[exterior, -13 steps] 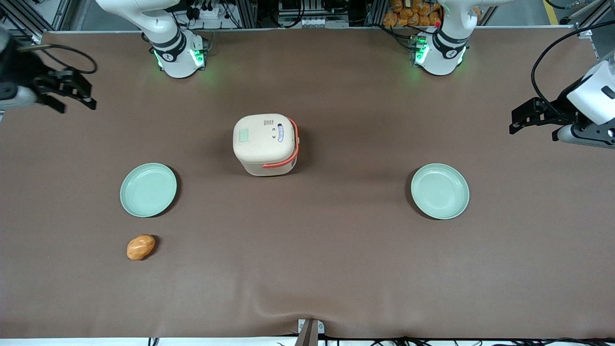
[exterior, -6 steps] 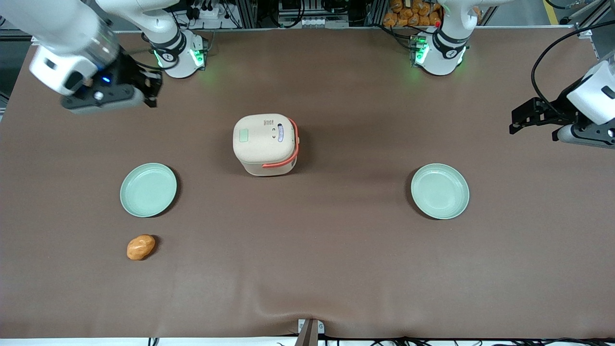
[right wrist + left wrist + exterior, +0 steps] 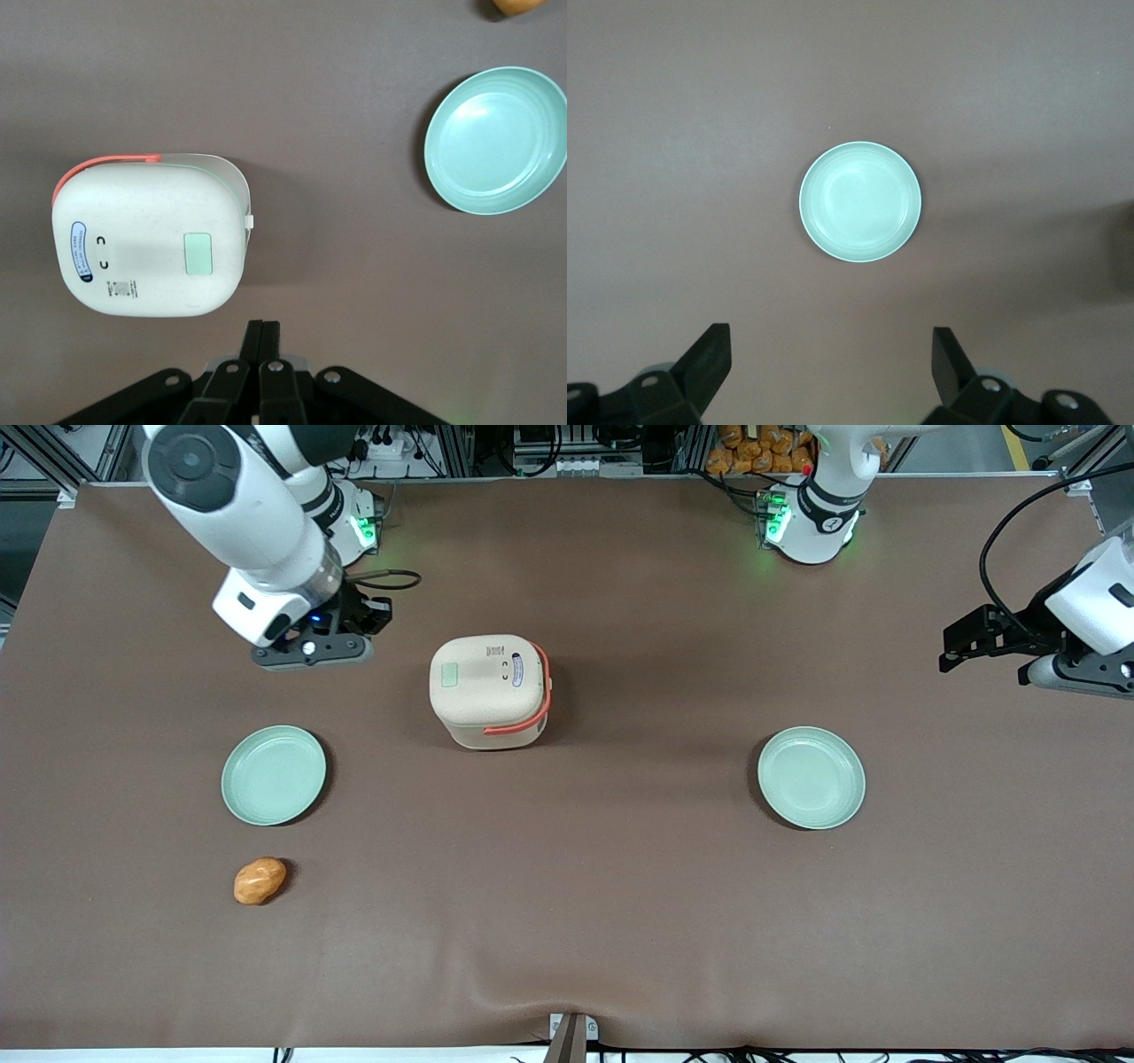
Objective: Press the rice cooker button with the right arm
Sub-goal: 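Move the right gripper over the rice cooker's pale green button, then lower the closed right gripper and press the pale green button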
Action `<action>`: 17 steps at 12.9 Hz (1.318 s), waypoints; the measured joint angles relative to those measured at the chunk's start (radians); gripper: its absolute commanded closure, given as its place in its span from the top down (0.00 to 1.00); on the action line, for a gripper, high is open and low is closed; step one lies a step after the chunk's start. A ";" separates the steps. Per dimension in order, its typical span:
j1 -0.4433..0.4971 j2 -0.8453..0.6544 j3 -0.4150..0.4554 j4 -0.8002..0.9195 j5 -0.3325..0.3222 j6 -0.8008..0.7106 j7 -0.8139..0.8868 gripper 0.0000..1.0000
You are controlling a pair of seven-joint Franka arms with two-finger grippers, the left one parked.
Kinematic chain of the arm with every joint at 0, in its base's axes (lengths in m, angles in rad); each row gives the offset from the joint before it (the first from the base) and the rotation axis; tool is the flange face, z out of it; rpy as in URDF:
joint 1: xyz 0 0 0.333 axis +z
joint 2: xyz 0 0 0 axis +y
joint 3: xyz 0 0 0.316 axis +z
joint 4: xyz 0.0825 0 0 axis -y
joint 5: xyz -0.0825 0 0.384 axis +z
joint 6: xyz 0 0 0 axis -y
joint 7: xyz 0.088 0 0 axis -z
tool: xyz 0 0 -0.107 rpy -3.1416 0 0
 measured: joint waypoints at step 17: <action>0.052 0.117 0.077 -0.202 -0.041 0.320 0.218 0.00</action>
